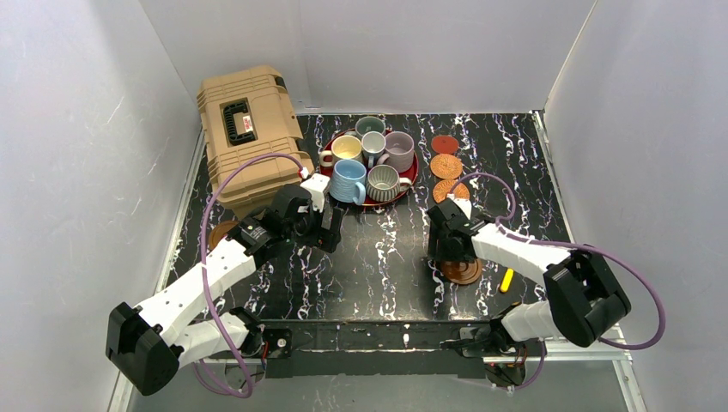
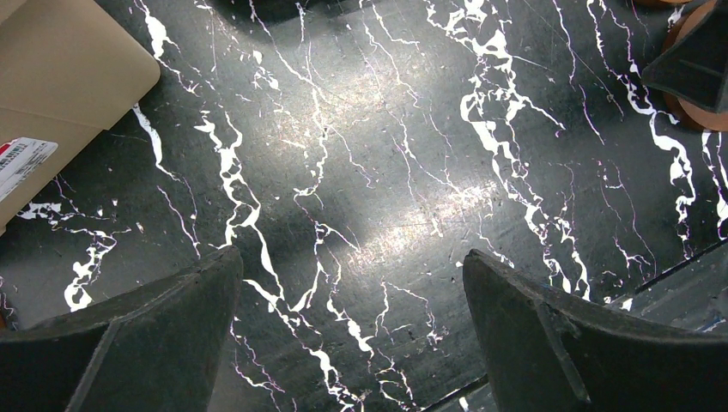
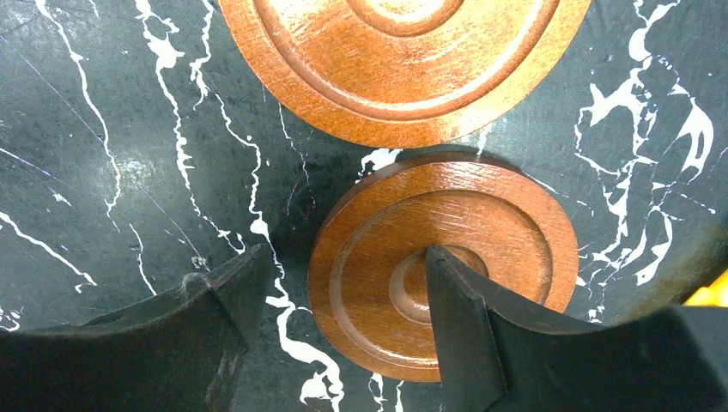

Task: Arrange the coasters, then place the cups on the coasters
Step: Move the coaster to the center of the board.

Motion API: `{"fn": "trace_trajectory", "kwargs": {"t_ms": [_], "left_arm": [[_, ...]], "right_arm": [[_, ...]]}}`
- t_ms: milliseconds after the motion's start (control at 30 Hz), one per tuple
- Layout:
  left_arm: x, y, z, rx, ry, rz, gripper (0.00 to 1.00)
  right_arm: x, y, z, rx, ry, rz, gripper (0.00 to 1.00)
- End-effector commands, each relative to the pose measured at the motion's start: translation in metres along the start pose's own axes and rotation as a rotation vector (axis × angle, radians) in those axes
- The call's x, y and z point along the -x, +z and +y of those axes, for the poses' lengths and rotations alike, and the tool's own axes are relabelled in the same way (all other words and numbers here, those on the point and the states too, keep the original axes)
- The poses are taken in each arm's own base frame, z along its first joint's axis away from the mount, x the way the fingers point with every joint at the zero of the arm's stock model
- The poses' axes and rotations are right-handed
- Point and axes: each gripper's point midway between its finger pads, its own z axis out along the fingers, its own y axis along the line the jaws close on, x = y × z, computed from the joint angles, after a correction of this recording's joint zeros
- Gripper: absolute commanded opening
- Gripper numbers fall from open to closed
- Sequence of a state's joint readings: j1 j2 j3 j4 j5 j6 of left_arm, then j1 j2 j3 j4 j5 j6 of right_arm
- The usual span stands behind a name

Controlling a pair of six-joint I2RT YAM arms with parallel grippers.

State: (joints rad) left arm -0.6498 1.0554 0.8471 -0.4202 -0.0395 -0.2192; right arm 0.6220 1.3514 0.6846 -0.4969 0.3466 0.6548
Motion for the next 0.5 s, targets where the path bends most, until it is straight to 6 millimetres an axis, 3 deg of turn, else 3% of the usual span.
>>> {"fn": "trace_trajectory", "kwargs": {"t_ms": [0,467], "left_arm": [[0.0079,-0.0048,-0.0027,-0.014,0.010,-0.011,0.99],[0.0076,-0.0036,-0.0020,-0.010,0.011,-0.007,0.99]], "right_arm": [[0.0124,0.0056,0.0123,0.032,0.016,-0.033,0.73],[0.0199,0.0081,0.0188,0.046,0.019,-0.051,0.73]]}}
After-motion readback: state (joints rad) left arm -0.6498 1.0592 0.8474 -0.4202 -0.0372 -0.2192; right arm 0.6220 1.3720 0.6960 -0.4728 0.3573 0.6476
